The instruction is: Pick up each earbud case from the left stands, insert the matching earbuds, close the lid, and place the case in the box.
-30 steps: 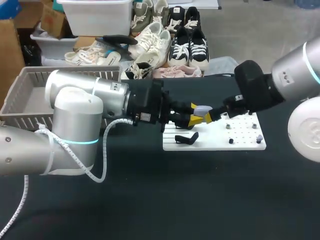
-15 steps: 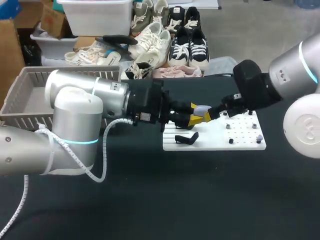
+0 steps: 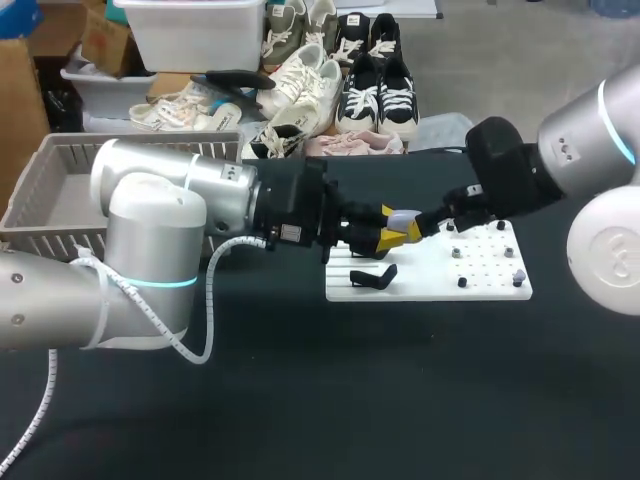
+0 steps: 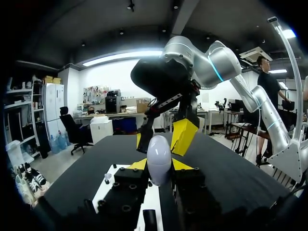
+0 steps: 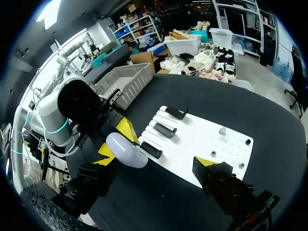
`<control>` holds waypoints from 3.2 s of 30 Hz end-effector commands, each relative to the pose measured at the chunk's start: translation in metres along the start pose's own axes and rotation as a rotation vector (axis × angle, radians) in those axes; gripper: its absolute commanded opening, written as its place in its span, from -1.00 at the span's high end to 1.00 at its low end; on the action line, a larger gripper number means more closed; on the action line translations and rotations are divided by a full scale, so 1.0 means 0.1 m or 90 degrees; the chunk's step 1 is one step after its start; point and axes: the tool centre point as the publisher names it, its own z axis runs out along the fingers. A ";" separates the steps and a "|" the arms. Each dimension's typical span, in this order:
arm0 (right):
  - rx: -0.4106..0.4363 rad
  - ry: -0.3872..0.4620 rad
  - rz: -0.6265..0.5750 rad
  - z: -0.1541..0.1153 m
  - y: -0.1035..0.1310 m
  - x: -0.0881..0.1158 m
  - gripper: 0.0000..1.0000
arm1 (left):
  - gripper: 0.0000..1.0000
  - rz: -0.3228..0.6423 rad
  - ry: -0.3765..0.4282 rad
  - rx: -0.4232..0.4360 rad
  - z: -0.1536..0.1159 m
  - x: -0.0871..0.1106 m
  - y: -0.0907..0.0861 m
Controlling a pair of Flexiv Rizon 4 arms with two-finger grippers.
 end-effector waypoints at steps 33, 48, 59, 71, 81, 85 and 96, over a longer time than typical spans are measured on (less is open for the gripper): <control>0.237 -0.041 -0.027 -0.67 -0.30 0.01 -1.00 | 1.00 0.000 0.000 0.002 0.01 0.00 0.00; 0.364 0.056 0.018 -0.50 -0.70 0.33 -1.00 | 1.00 0.000 0.000 0.002 0.01 0.00 0.00; 0.447 0.145 0.031 -0.31 -1.00 0.48 -0.87 | 1.00 0.000 0.000 0.002 0.01 0.00 0.00; 0.470 0.213 0.061 -0.13 -1.29 0.72 -0.32 | 1.00 0.000 0.000 0.002 0.01 0.00 0.00; 0.456 0.236 0.075 -0.05 -1.39 0.81 -0.06 | 1.00 0.000 0.000 0.002 0.01 0.00 0.00; 0.450 0.240 0.082 -0.04 -1.41 0.85 -0.07 | 1.00 0.000 0.000 0.002 0.01 0.00 0.00; 0.444 0.256 0.075 0.02 -1.43 0.87 0.05 | 1.00 0.000 0.000 0.002 0.01 0.00 0.00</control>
